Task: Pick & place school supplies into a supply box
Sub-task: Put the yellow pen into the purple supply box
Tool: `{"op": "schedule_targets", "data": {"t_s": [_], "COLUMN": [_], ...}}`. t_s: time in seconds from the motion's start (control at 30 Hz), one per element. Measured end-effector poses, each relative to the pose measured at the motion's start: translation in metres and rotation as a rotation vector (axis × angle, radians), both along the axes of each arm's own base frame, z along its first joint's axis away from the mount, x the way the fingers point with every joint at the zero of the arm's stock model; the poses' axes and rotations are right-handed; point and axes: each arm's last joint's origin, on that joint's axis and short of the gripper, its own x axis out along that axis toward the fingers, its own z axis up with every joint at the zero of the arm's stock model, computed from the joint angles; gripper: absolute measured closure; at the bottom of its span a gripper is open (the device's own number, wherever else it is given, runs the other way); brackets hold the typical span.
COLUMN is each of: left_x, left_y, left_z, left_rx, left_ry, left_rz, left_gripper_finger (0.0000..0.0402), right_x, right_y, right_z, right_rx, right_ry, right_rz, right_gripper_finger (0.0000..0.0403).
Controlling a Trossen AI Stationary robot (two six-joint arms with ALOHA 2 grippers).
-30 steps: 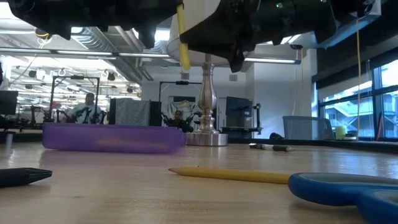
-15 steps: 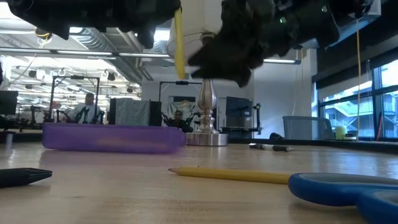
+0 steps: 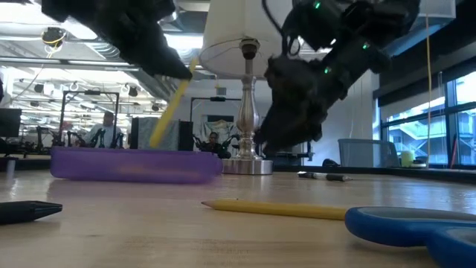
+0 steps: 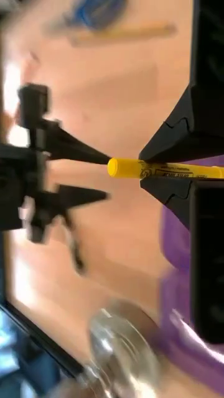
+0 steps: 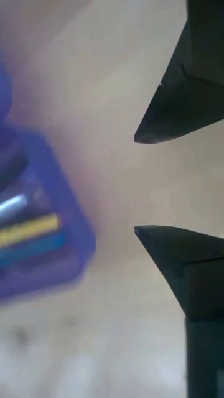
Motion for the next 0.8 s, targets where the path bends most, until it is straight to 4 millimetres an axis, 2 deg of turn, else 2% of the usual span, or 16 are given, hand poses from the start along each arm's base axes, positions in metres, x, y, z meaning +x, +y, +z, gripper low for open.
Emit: {"op": "schedule_targets", "data": {"t_s": [0.17,0.27,0.43,0.53,0.63,0.8], "left_x": [0.006,0.009,0.014,0.018,0.022,0.025], "left_y": [0.000,0.001,0.011,0.017,0.023,0.028], "left_z": [0.012,0.011,-0.005,-0.015,-0.025,-0.037], "left_rx": [0.048,0.055,0.025,0.007,-0.012,-0.073], "left_ry": [0.118,0.197,0.324,0.381,0.431,0.493], "left_rz": [0.034,0.032,0.049,0.066,0.062,0.022], "left_gripper_finger": [0.0389,0.0389,0.0389,0.0389,0.0389,0.0389], "right_x": [-0.005,-0.007,-0.018,-0.025,-0.033,-0.042], "right_y": [-0.015,-0.020,-0.025,-0.026,-0.026,-0.027], "right_z": [-0.003,0.008,0.039,0.051,0.053,0.043], "right_rx": [-0.004,-0.028,-0.179,-0.162,-0.134,-0.154], "right_ry": [0.085,0.142,0.233,0.265,0.300,0.402], "right_rz": [-0.046,-0.077,-0.213,-0.277,-0.327,-0.392], "right_gripper_finger": [0.0173,0.0173,0.0173,0.0173,0.0173,0.0173]}}
